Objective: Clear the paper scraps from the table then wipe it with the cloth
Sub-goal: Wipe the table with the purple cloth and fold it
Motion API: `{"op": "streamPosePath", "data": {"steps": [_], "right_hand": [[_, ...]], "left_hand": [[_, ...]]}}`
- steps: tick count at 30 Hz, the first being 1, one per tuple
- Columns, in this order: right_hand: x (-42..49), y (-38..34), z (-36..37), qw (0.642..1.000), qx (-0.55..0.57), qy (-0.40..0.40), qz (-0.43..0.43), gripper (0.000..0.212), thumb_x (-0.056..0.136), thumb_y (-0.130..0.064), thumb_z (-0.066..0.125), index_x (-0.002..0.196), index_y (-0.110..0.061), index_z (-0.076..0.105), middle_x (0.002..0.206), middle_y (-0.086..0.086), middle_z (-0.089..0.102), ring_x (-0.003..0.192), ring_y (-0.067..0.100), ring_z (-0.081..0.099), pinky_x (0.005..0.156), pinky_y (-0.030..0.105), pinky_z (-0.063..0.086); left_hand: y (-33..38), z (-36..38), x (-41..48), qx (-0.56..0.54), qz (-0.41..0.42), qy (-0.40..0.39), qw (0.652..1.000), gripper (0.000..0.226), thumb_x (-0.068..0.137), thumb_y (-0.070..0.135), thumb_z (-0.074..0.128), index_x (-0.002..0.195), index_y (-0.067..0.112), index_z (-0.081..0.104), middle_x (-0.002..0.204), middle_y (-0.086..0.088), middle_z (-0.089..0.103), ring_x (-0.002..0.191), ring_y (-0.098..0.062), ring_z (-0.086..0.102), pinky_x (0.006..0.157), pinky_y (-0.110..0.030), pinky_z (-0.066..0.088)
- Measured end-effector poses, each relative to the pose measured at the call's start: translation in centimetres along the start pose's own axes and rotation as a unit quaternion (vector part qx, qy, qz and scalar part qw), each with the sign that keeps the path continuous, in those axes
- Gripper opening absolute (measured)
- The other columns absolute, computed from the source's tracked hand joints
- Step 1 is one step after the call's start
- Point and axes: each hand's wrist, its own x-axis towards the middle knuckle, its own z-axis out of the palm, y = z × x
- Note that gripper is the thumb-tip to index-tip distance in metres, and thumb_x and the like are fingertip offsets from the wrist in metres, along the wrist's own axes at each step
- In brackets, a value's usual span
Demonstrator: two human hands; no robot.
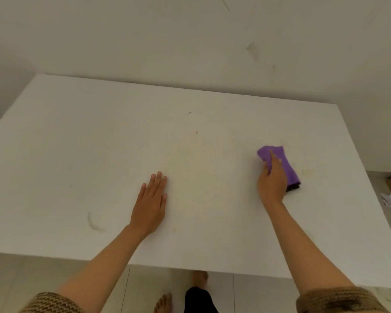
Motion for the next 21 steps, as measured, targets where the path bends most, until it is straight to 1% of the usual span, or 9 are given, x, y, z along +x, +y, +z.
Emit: {"op": "streamPosePath", "data": {"steps": [2,5,8,10,12,15,19,20,21], "right_hand": [[-3.5,-3.8,1.1,0.994,0.023,-0.020,-0.110,0.042,0.091,-0.015,0.039,0.129,-0.003,0.053,0.131,0.020,0.054,0.124,0.033,0.049,0.107,0.040,0.033],[-12.2,-8.0,4.1,0.944,0.031,-0.112,-0.309,0.043,0.085,-0.010,0.040,0.124,-0.004,0.056,0.124,0.019,0.060,0.120,0.030,0.051,0.104,0.042,0.032],[-20.0,-8.9,5.7,0.894,0.005,-0.213,-0.394,0.050,0.085,-0.011,0.040,0.134,-0.015,0.048,0.134,0.007,0.055,0.128,0.022,0.045,0.110,0.037,0.028],[-20.9,-7.3,5.7,0.892,0.003,-0.247,-0.378,0.048,0.089,-0.017,0.039,0.137,-0.019,0.045,0.139,0.003,0.050,0.132,0.018,0.041,0.112,0.035,0.024],[-19.2,-5.2,5.2,0.913,0.002,-0.234,-0.334,0.047,0.089,-0.015,0.040,0.135,-0.017,0.047,0.139,0.005,0.049,0.132,0.020,0.041,0.111,0.033,0.021],[-15.2,-2.7,3.6,0.967,0.003,-0.161,-0.197,0.049,0.086,-0.005,0.045,0.134,-0.013,0.048,0.138,0.013,0.049,0.132,0.028,0.040,0.111,0.039,0.022],[-11.2,-2.1,1.3,0.995,-0.038,-0.093,-0.005,0.041,0.098,-0.013,0.040,0.139,-0.016,0.041,0.145,0.016,0.040,0.134,0.033,0.035,0.111,0.048,0.027],[-11.2,-3.2,1.3,0.996,-0.033,-0.080,0.013,0.041,0.098,-0.014,0.040,0.139,-0.015,0.042,0.143,0.017,0.042,0.131,0.035,0.039,0.109,0.048,0.031],[-11.9,-4.9,1.8,0.997,-0.021,-0.069,-0.005,0.041,0.096,-0.012,0.041,0.137,-0.012,0.044,0.139,0.020,0.046,0.127,0.037,0.044,0.106,0.048,0.033]], "left_hand": [[-0.3,-0.1,-1.4,0.003,-0.004,0.004,1.000,0.068,0.086,0.044,-0.005,0.148,0.019,0.004,0.154,0.009,-0.006,0.142,-0.006,-0.012,0.115,-0.026,-0.009],[-0.7,0.0,-3.4,-0.001,-0.009,0.006,1.000,0.069,0.085,0.042,-0.003,0.148,0.015,0.006,0.153,0.007,-0.006,0.143,-0.009,-0.009,0.115,-0.026,-0.011],[-1.8,0.1,-5.2,-0.020,-0.003,0.001,1.000,0.072,0.081,0.041,0.005,0.147,0.014,0.002,0.152,0.006,-0.006,0.144,-0.012,-0.007,0.115,-0.026,-0.014],[-2.8,0.0,-6.3,-0.006,-0.010,0.008,1.000,0.071,0.082,0.040,0.003,0.147,0.012,0.004,0.153,0.005,-0.006,0.143,-0.012,-0.008,0.114,-0.028,-0.013],[-3.8,-0.4,-7.1,-0.006,-0.017,0.022,1.000,0.068,0.087,0.040,-0.002,0.148,0.013,0.008,0.154,0.006,-0.004,0.142,-0.008,-0.010,0.114,-0.027,-0.013],[-5.2,-1.3,-8.3,-0.028,-0.036,0.028,0.999,0.060,0.093,0.037,0.003,0.149,0.016,0.007,0.156,0.007,-0.003,0.141,-0.005,-0.013,0.115,-0.027,-0.013],[-7.1,-2.7,-9.8,-0.053,-0.094,0.053,0.993,0.058,0.095,0.039,0.005,0.149,0.018,0.009,0.157,0.006,0.003,0.141,-0.003,-0.010,0.114,-0.029,-0.016],[-7.6,-3.2,-10.1,-0.055,-0.111,0.067,0.990,0.059,0.095,0.041,0.003,0.149,0.019,0.011,0.157,0.006,0.005,0.141,-0.002,-0.009,0.113,-0.029,-0.019],[-8.1,-3.6,-10.5,-0.056,-0.122,0.080,0.988,0.060,0.095,0.043,0.001,0.149,0.019,0.012,0.156,0.007,0.007,0.141,-0.002,-0.009,0.112,-0.029,-0.021]]}}
